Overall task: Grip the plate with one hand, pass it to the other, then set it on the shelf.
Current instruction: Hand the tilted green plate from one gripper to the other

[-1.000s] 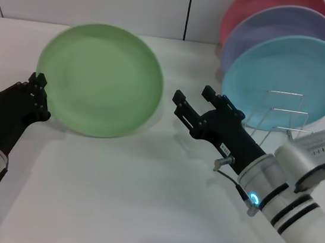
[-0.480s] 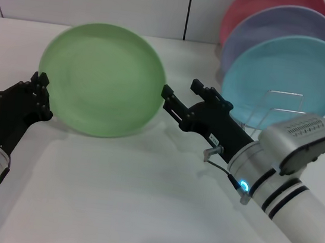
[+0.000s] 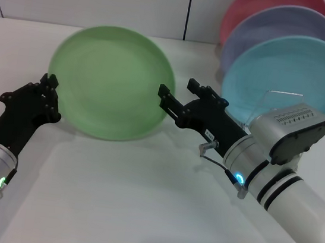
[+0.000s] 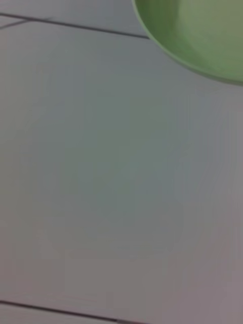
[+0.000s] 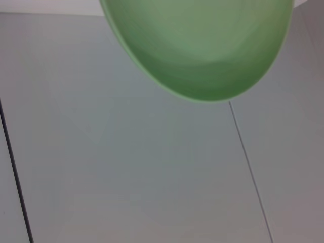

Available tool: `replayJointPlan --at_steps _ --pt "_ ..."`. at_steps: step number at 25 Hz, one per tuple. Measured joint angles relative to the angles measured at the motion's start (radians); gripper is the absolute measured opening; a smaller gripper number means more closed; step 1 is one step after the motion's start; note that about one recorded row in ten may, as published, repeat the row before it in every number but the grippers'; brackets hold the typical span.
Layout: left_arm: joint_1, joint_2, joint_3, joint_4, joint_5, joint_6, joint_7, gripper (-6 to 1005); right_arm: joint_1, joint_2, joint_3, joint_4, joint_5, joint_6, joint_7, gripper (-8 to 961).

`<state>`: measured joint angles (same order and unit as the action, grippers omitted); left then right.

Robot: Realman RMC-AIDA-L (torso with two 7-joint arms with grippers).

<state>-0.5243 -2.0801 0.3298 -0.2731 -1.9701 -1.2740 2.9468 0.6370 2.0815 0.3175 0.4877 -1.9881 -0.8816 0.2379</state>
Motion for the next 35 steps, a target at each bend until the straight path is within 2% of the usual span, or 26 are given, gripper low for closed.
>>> replayJointPlan --at_steps 3,16,22,35 --pt "0.000 0.000 -0.008 0.000 0.014 0.002 0.000 31 0.002 0.000 0.000 0.000 0.000 0.011 0.000 716" --pt "0.000 0.000 -0.012 0.000 0.019 0.005 0.000 31 0.003 0.003 0.000 0.001 0.000 0.020 -0.002 551" --pt "0.000 0.000 -0.012 0.000 0.025 0.006 0.000 31 0.003 0.004 0.000 0.002 0.000 0.022 0.000 387" --pt "-0.008 0.000 -0.061 -0.012 0.026 0.046 0.000 31 0.012 0.006 0.013 0.008 0.000 0.045 -0.003 385"
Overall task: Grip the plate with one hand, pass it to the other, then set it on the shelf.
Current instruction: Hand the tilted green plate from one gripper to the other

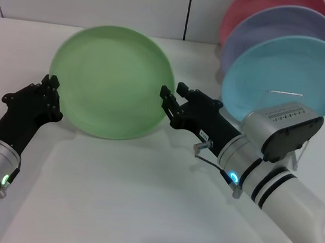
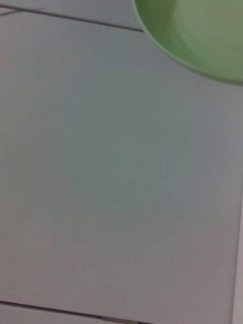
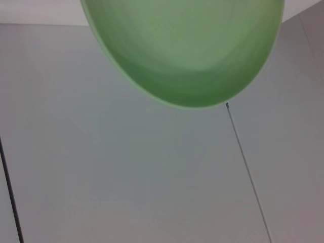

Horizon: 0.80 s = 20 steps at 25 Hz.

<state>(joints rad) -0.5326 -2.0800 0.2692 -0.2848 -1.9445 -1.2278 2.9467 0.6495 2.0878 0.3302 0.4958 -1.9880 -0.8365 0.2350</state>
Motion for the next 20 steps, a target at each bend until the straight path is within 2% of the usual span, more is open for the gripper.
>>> replayJointPlan --at_steps 8,11,20 --pt "0.000 0.000 -0.001 -0.001 0.001 -0.006 0.000 31 0.005 -0.001 0.007 -0.003 0.000 0.006 -0.001 360" --pt "0.000 0.000 -0.001 -0.001 0.001 -0.006 0.000 31 0.006 -0.001 0.014 -0.003 0.000 0.012 -0.001 289" --pt "0.002 0.000 -0.001 -0.001 0.001 -0.008 0.000 31 0.011 -0.002 0.015 -0.003 0.000 0.013 -0.003 244"
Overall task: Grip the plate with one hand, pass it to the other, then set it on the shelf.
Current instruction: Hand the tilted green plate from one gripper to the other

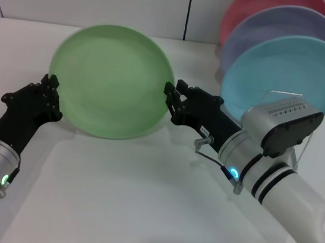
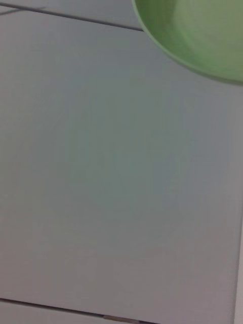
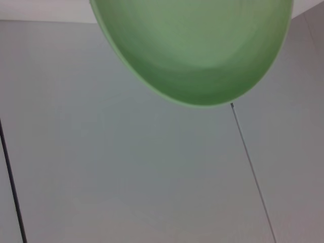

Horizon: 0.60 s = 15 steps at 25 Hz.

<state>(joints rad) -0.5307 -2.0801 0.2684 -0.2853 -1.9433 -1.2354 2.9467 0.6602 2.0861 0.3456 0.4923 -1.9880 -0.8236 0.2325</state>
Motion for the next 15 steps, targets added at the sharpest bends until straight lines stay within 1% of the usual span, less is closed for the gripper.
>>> replayJointPlan --at_steps 15 --pt "-0.002 0.000 0.000 0.000 0.003 -0.001 0.000 31 0.007 0.000 0.001 -0.003 0.000 0.010 -0.001 181"
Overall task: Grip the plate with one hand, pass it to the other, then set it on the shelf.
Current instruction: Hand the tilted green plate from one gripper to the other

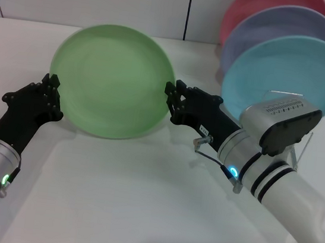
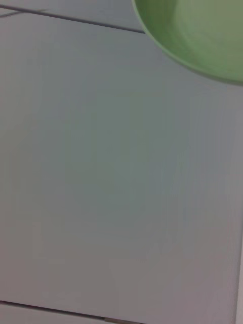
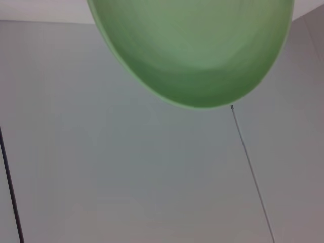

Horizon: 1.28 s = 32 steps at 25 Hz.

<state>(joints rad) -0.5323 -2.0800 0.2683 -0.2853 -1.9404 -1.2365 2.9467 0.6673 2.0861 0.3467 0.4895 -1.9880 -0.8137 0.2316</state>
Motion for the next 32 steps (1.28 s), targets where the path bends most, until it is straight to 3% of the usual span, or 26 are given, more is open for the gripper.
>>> replayJointPlan --at_steps 32 --pt "-0.003 0.000 0.000 0.000 0.000 0.001 0.000 45 0.008 -0.001 0.009 -0.002 -0.023 0.015 -0.002 115"
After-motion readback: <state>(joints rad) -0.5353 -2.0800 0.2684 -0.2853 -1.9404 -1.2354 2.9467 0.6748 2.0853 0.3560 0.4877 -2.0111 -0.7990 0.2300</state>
